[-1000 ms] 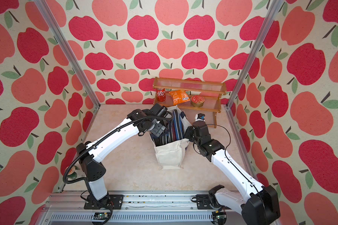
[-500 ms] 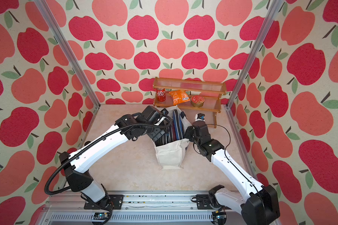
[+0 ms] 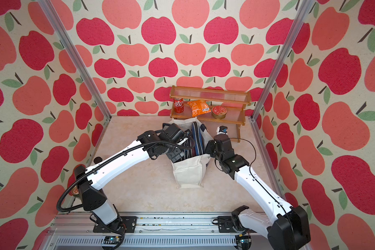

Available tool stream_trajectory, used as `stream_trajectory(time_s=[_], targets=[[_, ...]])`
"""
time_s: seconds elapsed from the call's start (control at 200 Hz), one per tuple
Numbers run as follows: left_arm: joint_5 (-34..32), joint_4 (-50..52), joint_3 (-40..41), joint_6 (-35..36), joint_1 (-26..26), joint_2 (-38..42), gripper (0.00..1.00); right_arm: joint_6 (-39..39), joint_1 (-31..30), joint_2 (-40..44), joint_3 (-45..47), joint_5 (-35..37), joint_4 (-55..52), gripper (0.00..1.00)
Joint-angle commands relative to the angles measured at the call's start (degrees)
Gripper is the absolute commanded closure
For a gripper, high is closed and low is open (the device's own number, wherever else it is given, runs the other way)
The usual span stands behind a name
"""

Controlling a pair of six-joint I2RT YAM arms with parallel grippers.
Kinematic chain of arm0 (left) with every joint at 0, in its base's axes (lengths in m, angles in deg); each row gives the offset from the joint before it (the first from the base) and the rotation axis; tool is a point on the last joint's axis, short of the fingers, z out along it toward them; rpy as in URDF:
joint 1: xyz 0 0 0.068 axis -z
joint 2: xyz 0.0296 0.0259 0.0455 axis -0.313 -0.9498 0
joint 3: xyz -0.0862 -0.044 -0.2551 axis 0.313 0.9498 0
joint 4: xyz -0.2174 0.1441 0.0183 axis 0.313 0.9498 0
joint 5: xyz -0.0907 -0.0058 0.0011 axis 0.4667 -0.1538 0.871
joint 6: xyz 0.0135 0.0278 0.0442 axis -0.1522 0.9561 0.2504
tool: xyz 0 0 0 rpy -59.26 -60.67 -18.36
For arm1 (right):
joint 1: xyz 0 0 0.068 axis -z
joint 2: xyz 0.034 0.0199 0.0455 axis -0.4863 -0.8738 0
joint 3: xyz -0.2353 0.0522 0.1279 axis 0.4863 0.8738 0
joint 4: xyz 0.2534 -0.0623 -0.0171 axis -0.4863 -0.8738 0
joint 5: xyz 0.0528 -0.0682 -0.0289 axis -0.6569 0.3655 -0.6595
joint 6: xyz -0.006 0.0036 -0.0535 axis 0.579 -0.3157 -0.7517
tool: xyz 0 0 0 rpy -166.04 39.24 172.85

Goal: Remove the ping pong set from the canvas bag
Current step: Adjust the canvas bag at the center of the board.

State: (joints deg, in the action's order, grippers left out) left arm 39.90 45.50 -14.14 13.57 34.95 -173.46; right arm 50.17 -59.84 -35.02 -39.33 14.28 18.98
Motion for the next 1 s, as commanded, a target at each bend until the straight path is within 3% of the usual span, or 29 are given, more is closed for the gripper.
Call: stream_trajectory(time_s=[0.0, 0.35, 0.99], targets=[[-3.46, 2.14, 0.7, 2.61, 0.25, -2.31, 0.01, -1.7, 0.65, 2.03, -0.25, 2.19, 2.66, 1.0], [-11.54, 0.28, -1.68, 2.17, -2.72, -2.92, 0.0, -1.36, 0.77, 2.85, 1.08, 2.74, 4.53, 1.0], [-22.95, -3.45, -1.29, -8.63, -8.17, 2.19, 0.0, -1.35, 0.77, 2.36, 2.31, 2.55, 5.52, 1.0]])
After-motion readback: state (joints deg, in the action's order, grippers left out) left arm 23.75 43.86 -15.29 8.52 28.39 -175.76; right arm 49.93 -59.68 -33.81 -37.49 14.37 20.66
